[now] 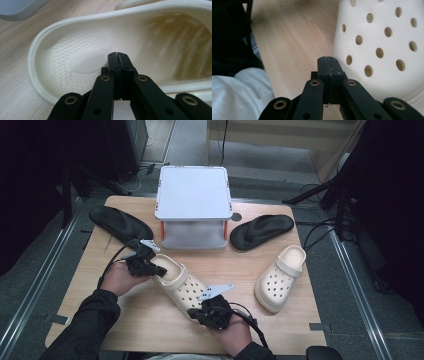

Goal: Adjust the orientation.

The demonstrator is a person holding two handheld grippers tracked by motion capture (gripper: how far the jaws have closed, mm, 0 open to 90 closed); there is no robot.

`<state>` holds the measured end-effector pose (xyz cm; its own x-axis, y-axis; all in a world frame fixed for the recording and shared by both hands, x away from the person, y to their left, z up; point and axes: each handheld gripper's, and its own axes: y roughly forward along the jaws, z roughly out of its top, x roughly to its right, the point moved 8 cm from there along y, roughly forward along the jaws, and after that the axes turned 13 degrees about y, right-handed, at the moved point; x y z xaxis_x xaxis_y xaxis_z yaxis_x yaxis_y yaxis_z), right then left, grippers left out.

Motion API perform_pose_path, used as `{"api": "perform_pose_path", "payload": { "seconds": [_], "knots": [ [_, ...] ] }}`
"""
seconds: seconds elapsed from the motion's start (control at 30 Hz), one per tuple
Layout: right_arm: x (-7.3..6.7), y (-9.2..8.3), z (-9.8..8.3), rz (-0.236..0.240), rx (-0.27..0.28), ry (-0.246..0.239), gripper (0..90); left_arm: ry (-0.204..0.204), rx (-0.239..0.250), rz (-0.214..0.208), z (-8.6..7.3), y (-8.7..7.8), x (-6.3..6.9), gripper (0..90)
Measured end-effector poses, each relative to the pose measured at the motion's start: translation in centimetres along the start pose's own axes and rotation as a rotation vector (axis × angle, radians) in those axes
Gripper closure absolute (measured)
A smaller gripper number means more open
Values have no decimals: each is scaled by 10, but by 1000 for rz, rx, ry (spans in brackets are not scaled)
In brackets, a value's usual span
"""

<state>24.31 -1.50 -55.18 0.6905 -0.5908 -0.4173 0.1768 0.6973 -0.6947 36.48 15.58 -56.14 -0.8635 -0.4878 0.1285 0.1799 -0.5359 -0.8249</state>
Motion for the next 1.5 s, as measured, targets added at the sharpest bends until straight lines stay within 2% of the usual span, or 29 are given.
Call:
{"api": "perform_pose_path", "payload": {
  "seconds": [0.17,0.27,0.47,0.5,0.53,0.6,0.87,0.93,1.13,1.3,1.5],
  "knots": [
    [11,-2,4,-27,3,1,900,4,-5,0,-2,-1,5,900],
    [20,-3,7,-70,8,-6,900,1,-7,-1,-4,-2,10,900],
    [34,-3,15,-63,10,40,900,5,-4,2,-6,-2,17,900],
    [36,-3,17,-63,11,41,900,7,-3,-2,-6,-2,18,900],
    [41,-4,21,-88,17,35,900,15,-9,1,-7,-2,21,900],
    [46,-5,24,-101,17,47,900,9,-2,-1,-8,-2,23,900],
    [60,-5,34,-111,32,58,900,2,-2,-6,-7,-2,31,900],
    [66,-6,36,-107,42,71,900,6,-6,-7,-5,0,37,900],
    [72,-7,39,-104,54,92,900,7,-4,-7,-3,1,46,900],
    [76,-6,44,-125,55,88,900,-6,3,-30,-2,1,53,900],
    [82,-2,54,-154,52,63,900,-16,24,-23,2,-2,61,900]
  ]
}}
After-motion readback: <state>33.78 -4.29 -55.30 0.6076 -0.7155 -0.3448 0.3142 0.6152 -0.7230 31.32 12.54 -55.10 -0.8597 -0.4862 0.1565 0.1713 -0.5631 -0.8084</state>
